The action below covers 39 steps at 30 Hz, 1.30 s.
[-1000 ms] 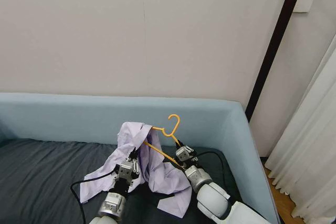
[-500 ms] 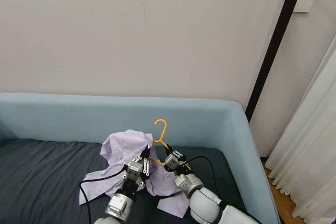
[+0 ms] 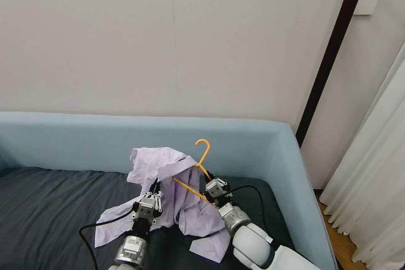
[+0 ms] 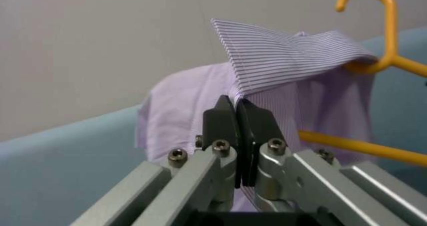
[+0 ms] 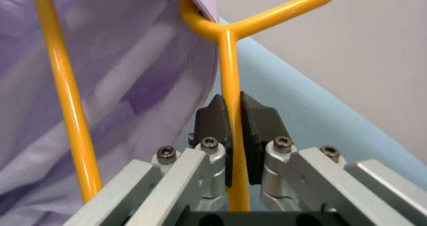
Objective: Pick up the clothes from the sofa and hang them on the clothes hanger.
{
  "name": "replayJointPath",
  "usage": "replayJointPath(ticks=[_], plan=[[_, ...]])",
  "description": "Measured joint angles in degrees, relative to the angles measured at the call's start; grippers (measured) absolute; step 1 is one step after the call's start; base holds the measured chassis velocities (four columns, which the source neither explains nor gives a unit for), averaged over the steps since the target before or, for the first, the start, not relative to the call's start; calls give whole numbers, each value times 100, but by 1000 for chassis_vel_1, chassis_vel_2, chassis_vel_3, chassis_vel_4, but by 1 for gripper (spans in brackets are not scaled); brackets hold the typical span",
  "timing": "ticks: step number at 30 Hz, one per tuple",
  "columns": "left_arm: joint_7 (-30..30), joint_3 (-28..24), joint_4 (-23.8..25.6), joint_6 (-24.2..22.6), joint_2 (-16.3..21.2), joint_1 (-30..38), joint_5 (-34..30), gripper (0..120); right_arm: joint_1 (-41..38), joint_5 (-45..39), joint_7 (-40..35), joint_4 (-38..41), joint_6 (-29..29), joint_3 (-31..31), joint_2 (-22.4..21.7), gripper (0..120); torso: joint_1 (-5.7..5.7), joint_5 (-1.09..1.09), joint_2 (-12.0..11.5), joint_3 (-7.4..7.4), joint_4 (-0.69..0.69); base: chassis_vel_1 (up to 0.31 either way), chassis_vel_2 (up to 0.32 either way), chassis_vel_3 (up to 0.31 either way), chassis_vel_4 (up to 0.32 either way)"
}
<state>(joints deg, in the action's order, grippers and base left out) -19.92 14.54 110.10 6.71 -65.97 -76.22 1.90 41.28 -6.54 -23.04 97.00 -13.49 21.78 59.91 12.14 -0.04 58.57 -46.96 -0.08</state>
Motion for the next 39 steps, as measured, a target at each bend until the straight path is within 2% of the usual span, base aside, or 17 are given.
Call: replayJointPath(ticks=[11, 16, 18, 25, 33, 39], plan=[[-38, -59, 185, -91, -4, 19, 39, 0, 197, 497, 162, -32, -23, -207, -273, 4, 0, 0, 0, 0, 0, 0, 0, 0, 0], [222, -264, -48, 93, -167, 43, 407, 0, 76, 183, 168, 39, 198, 61, -90, 4, 0, 0, 0, 0, 0, 0, 0, 0, 0], [339, -317, -142, 254, -296, 24, 644, 0, -62, 97, 224, 10, 272, 218, 22, 4, 0, -1, 0, 0, 4, 0, 0, 0, 0], [407, -362, -276, 355, -529, 56, 827, 0, -278, 273, 339, -150, 378, 351, 183, 4, 0, -1, 0, 0, 0, 0, 0, 0, 0], [-67, -61, -329, 94, -415, 96, 819, 0, -293, 813, 339, -293, 418, 90, 126, 4, 0, -1, 0, 0, 0, 0, 0, 0, 0], [-277, 101, -245, -115, -337, 172, 656, 0, -200, 859, 340, -290, 406, -44, 27, 4, 0, 0, 0, 0, 0, 0, 0, 0, 0]])
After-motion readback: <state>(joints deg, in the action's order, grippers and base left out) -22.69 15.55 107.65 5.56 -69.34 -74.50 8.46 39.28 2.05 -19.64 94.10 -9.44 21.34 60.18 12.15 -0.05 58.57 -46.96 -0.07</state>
